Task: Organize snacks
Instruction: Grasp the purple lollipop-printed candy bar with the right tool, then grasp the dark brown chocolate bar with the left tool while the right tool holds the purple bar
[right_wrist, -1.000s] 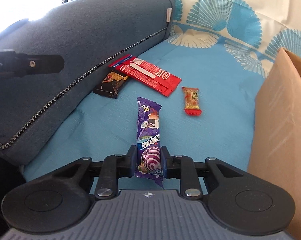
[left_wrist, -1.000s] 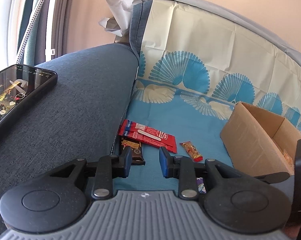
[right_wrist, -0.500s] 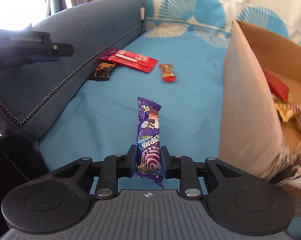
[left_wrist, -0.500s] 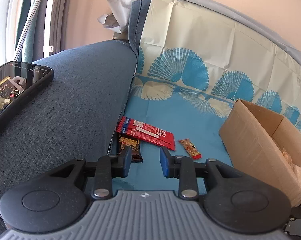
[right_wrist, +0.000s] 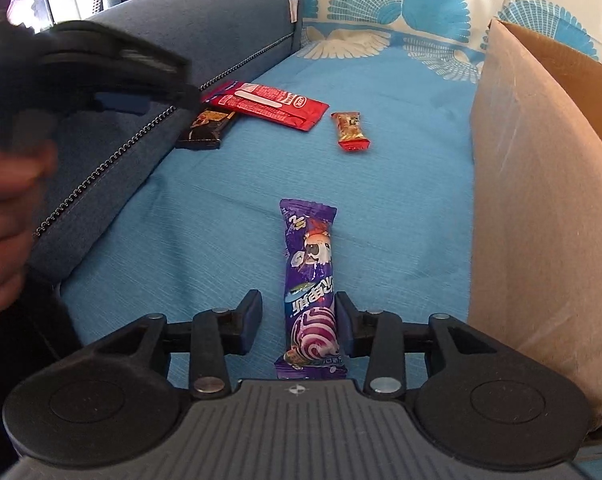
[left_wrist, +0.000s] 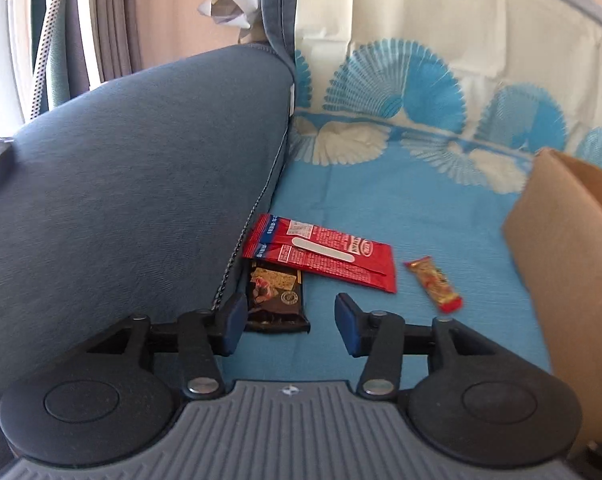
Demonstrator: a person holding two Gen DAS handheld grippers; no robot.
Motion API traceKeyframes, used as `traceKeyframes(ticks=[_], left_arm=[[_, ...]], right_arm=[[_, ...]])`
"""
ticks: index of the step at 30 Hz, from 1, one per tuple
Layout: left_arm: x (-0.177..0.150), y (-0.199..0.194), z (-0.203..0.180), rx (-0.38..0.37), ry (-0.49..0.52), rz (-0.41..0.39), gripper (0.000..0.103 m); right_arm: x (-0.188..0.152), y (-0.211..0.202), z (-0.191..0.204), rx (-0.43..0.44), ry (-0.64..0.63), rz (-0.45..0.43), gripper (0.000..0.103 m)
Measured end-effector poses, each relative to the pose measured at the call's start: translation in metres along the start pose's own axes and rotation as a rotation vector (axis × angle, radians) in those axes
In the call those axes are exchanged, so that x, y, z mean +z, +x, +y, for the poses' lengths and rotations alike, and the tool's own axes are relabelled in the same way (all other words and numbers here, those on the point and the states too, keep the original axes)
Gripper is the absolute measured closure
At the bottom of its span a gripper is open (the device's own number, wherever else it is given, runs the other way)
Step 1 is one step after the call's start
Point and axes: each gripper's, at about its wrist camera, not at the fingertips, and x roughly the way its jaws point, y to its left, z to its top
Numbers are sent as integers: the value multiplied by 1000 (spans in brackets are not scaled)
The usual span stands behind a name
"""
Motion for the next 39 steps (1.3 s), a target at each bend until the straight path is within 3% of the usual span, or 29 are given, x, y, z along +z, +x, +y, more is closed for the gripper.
traceKeyframes(ticks=[2,4,8,11,13,14,15,16,23,32,36,39], left_arm=[[3,21,-14,57,6,19,32],[4,39,-24,130,5,36,28],[10,72,-36,270,1,81,27],[16,87,-34,284,-61,112,27],[20,90,-26,254,-131,132,36],[22,90,-21,236,-167,142,50],[23,89,-16,226,-188,153,57],[23,87,-13,210,-201,166,59],[13,50,10,36,-214,260,60],[-20,-20,27,-177,-149,413,60],[-38,-26,29,-244,-126,444,60],[-40,-24,27,-242,-134,445,53]], right_arm=[[1,0,0,5,4,4,60],[2,1,-2,14,19,7,60],[5,1,-10,40,61,15,62],[6,1,-12,51,65,18,62],[6,2,-11,52,60,19,62],[6,3,-11,53,58,18,62],[6,3,-11,52,57,18,63],[6,3,-12,53,54,18,63],[3,1,-13,46,50,-1,77],[-2,-8,-13,40,50,-31,83],[-6,-16,-11,35,43,-27,83],[-10,-22,-9,50,25,-27,82]])
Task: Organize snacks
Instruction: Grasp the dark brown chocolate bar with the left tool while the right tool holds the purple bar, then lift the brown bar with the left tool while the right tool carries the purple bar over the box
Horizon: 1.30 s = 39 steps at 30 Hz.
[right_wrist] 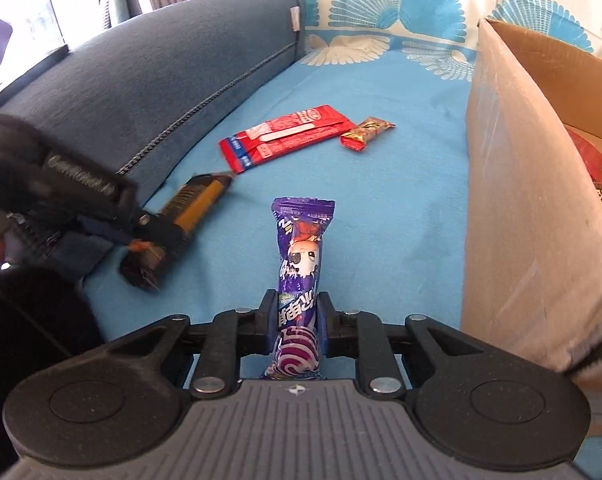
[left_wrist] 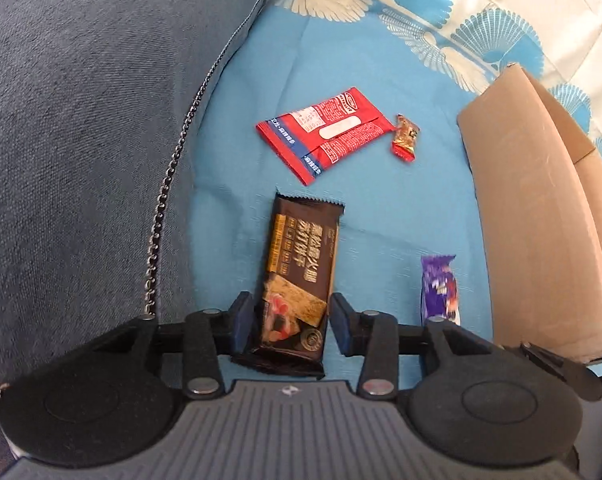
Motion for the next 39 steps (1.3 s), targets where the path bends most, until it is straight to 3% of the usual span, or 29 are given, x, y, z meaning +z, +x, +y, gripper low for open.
traceKeyframes(ticks=[2,6,16,18,20,23,26,32,39], left_arm=[[0,3,-4,9,2,-4,50],[-6,2,-16,63,69,-14,47],[-1,17,-26,93,135,11,46],[-2,18,-29,103,148,10,46],[-3,19,-31,112,157,5,54],[-5,17,-33,122,166,-5,59],[-6,14,-32,111,162,-23,60],[-8,5,-26,88,120,-68,60],[-6,10,-28,96,122,-33,60]], right_arm=[[-1,-2,2,-1,-12,-12,80],[-3,-2,4,-6,-19,-26,68],[-7,5,1,-41,-16,-46,65],[-7,8,0,-45,-11,-43,65],[-7,9,1,-55,-27,-43,67],[-9,10,5,-70,-59,-46,81],[-9,8,7,-74,-70,-59,85],[-5,-3,8,-65,-64,-92,85],[-9,7,10,-56,-70,-25,82]])
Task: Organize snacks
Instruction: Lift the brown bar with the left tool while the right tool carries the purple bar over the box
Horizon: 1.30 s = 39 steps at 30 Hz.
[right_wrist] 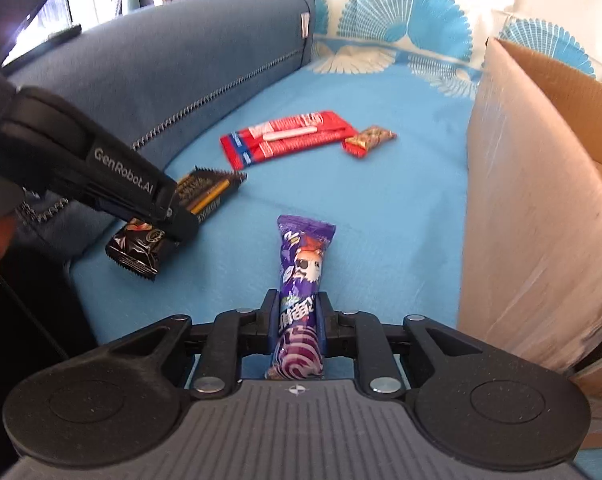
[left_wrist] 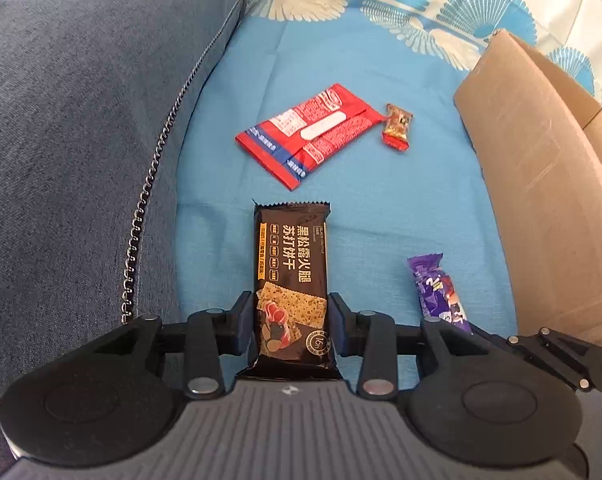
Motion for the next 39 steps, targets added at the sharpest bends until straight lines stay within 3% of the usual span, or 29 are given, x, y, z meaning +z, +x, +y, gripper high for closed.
traceKeyframes(ticks=[11,18,34,39], left_arm=[[-1,9,-2,7,18,37,55],[-1,8,-5,9,28,26,60],[-11,-33,7,-92,-13,-187,61],[-12,-41,10,-114,-27,-208,61]], right_arm=[[-2,1,2,-10,-7,-5,81],[-3,0,6,-29,-45,-17,84],[3,-44,17,-72,-109,-164,85],[3,-53,19,-87,-112,-187,85]])
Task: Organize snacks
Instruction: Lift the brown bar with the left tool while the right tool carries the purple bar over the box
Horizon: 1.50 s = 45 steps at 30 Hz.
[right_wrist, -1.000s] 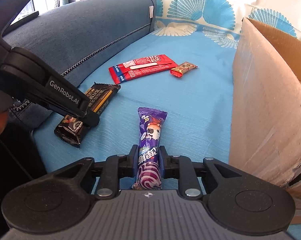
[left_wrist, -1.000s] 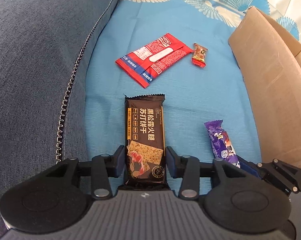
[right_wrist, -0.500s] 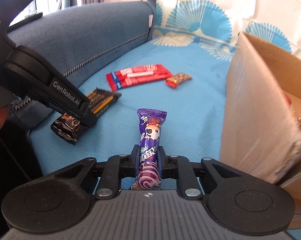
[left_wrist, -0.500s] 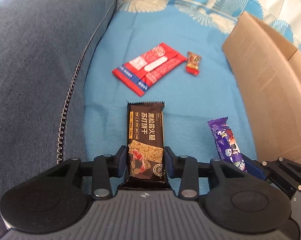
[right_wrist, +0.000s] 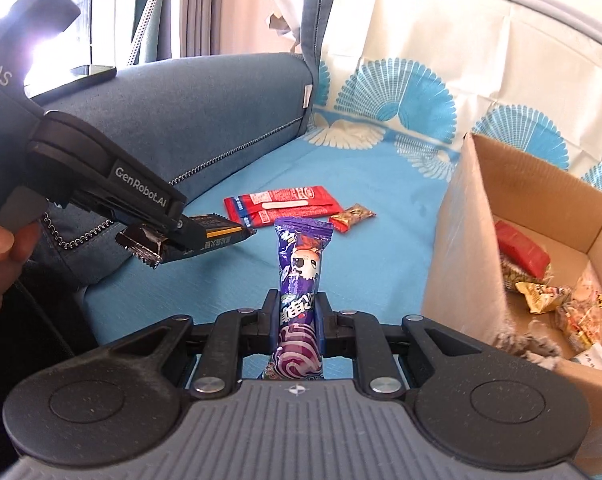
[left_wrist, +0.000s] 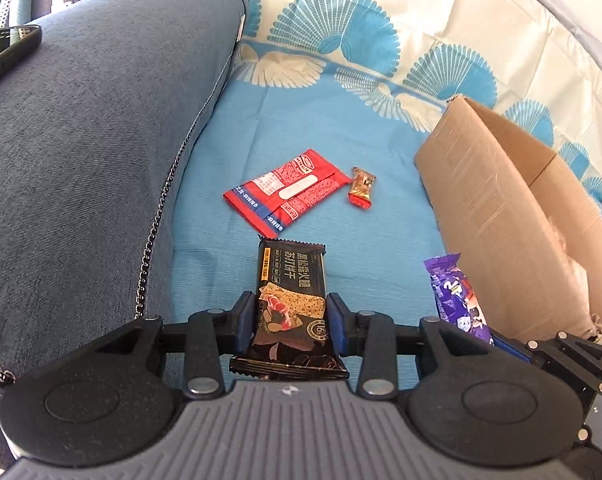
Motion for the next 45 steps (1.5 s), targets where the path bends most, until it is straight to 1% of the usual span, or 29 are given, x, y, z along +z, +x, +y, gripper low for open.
traceKeyframes(ticks=[7,13,16,19,23,26,29,33,37,40,42,45], left_arm=[[0,-4,1,-22,-11,-31,61],[-3,-13,3,-33,-14,-87,61],[-2,-16,3,-26,-19,-101,61],[-3,-18,1,-24,-15,-116,61],[-5,-22,-4,-21,2,-145,61],[-7,-25,-6,-21,14,-164,61],[-7,-28,-8,-17,21,-184,61],[-9,-32,-9,-16,26,-209,61],[-3,-33,-12,17,19,-212,61],[4,-35,-18,41,20,-216,61],[8,-38,-25,39,16,-221,61],[17,-44,-44,23,37,-238,61]], right_arm=[[1,-9,-3,-14,2,-19,85],[11,-21,-16,-16,46,-68,85],[21,-30,-25,-8,69,-95,85],[40,-47,-42,-4,94,-146,85],[71,-71,-79,-27,146,-231,85],[79,-79,-108,-60,165,-265,85],[68,-79,-134,-101,207,-265,85],[37,-69,-157,-146,316,-191,85],[34,-70,-163,-192,334,-225,85],[28,-67,-170,-192,360,-217,85],[27,-64,-175,-196,382,-213,85],[29,-64,-182,-197,411,-228,85]])
